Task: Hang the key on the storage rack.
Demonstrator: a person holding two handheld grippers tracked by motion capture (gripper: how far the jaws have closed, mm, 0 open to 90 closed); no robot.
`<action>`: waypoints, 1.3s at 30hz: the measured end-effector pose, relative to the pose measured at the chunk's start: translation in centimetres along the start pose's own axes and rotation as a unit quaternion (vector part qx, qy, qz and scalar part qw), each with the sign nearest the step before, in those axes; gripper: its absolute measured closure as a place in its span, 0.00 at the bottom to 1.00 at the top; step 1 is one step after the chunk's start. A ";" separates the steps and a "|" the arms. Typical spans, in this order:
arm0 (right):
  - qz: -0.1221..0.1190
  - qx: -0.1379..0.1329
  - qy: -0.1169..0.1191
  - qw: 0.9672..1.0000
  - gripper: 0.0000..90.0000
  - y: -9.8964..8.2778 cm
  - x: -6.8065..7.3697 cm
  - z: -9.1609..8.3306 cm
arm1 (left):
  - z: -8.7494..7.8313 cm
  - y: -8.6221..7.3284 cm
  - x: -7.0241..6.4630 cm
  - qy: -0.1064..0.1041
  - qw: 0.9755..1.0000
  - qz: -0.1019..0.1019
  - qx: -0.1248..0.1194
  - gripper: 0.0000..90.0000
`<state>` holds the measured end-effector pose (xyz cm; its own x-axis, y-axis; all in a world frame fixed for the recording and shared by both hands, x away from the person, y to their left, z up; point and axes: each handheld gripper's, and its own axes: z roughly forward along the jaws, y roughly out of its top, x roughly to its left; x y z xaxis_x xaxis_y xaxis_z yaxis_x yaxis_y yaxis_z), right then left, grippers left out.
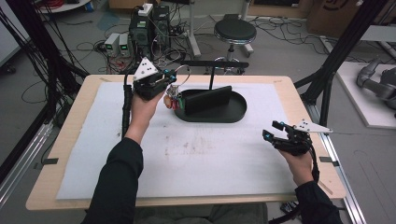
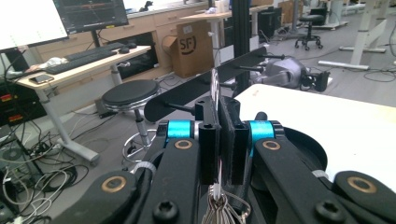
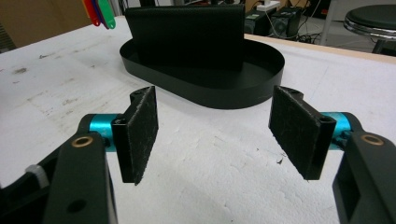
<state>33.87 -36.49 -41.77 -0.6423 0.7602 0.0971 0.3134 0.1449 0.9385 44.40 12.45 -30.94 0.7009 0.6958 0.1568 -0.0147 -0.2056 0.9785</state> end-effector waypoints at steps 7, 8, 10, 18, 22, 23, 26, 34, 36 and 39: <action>-0.002 0.000 -0.001 1.000 0.37 0.0 -0.1 0.0 | 0.9 -0.7 0.6 -0.005 1.000 -0.008 0.003 0.96; -0.001 0.001 0.000 1.000 0.37 0.0 -0.1 0.0 | 1.0 -0.7 0.7 -0.005 1.000 -0.010 0.003 0.96; 0.003 0.001 -0.001 1.000 0.37 0.0 -0.1 -0.1 | 1.2 -0.9 0.8 -0.007 1.000 -0.008 0.007 0.96; 0.001 0.001 -0.001 1.000 0.37 -0.1 -0.2 -0.1 | 2.2 -1.1 1.0 -0.006 1.000 -0.013 0.010 0.96; 0.002 0.001 -0.001 1.000 0.37 -0.1 -0.2 -0.1 | 2.7 -1.1 1.0 -0.006 1.000 -0.012 0.014 0.96; 0.002 0.001 -0.001 1.000 0.37 -0.1 -0.2 -0.1 | 2.8 -1.1 1.0 -0.005 1.000 -0.011 0.016 0.96; 0.001 0.000 -0.002 1.000 0.37 -0.1 -0.3 -0.1 | 3.0 -1.2 1.1 -0.004 1.000 -0.011 0.018 0.96; 0.002 0.001 -0.002 1.000 0.37 -0.1 -0.3 -0.2 | 3.2 -1.6 1.5 0.005 1.000 -0.012 0.027 0.96; 0.002 0.001 -0.002 1.000 0.37 -0.1 -0.3 -0.2 | 3.2 -1.7 1.5 0.008 0.999 -0.010 0.030 0.96; 0.001 0.001 -0.002 1.000 0.37 -0.1 -0.3 -0.2 | 3.3 -1.9 1.7 0.011 0.999 -0.012 0.033 0.95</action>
<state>33.88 -36.81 -41.81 -0.6392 0.7627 0.0986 0.3161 0.1438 0.9378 47.98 11.75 -33.01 0.6845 0.7162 0.1361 0.0505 -0.2329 0.9712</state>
